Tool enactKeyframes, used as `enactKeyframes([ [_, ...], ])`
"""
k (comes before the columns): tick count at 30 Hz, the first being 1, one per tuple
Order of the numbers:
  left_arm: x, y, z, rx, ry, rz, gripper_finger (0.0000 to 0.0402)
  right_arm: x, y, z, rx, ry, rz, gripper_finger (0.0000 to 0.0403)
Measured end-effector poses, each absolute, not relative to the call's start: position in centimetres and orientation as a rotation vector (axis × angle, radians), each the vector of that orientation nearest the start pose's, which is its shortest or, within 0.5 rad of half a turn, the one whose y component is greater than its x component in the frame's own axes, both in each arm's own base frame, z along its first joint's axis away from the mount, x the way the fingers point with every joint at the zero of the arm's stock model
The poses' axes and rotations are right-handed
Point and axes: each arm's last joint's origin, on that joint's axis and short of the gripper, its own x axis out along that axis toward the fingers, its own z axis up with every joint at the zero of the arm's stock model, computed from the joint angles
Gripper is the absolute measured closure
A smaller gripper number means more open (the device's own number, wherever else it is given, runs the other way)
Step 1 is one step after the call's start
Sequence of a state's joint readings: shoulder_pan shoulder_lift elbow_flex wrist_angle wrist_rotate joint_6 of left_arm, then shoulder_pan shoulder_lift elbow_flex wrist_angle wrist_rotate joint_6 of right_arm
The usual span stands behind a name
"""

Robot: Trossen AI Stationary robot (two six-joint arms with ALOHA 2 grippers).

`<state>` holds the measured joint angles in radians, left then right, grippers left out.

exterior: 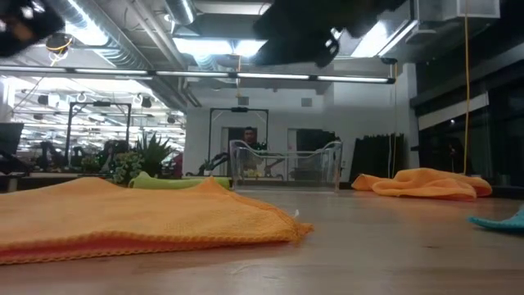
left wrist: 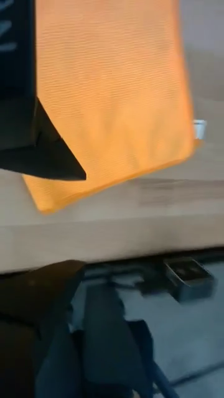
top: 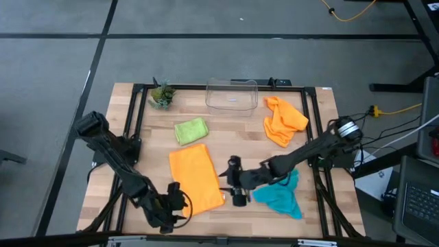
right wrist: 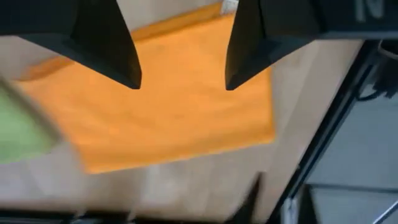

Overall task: Fold microfiber towels
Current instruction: Fold the bottom microfiber cloth

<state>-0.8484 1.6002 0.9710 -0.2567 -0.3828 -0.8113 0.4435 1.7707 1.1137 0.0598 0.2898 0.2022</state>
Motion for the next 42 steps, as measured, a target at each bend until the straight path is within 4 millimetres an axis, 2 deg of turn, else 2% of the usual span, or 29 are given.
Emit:
enactKeyframes([
  [4, 22.5, -23.9, 17.3, -0.209, 0.927, -0.121, 0.0165, 36.0, 16.5, 18.5, -0.03, 0.641, 0.193, 0.0158],
  [10, 23.1, -24.9, 14.5, -0.184, 0.999, -0.134, 0.0168, 37.0, 18.0, 15.4, 0.014, 0.723, 0.257, 0.0165],
  [13, 23.8, -25.7, 14.5, -0.168, 0.989, -0.152, 0.0167, 37.3, 18.9, 14.3, -0.032, 0.739, 0.288, 0.0166],
  [17, 24.4, -26.1, 14.8, -0.125, 0.963, -0.16, 0.0165, 37.4, 19.7, 13.8, -0.054, 0.738, 0.309, 0.0167],
  [22, 24.2, -25.7, 14.6, -0.111, 0.994, -0.125, 0.0165, 37.2, 19.5, 13.2, -0.059, 0.769, 0.301, 0.0167],
  [26, 24.2, -25.7, 14.6, -0.116, 0.994, -0.124, 0.0163, 37.3, 19.6, 11.7, -0.068, 0.808, 0.297, 0.0167],
  [30, 24.3, -25.8, 13.8, -0.105, 1.012, -0.119, 0.0165, 37.3, 19.6, 10.6, -0.057, 0.837, 0.284, 0.0167],
  [37, 24.6, -25.9, 12.5, -0.098, 1.041, -0.088, 0.0165, 37.4, 19.6, 10.3, -0.061, 0.841, 0.282, 0.0167],
  [42, 24.5, -25.7, 12.2, -0.088, 1.061, -0.071, 0.0167, 37.2, 19.5, 10.1, -0.076, 0.873, 0.267, 0.0178],
])
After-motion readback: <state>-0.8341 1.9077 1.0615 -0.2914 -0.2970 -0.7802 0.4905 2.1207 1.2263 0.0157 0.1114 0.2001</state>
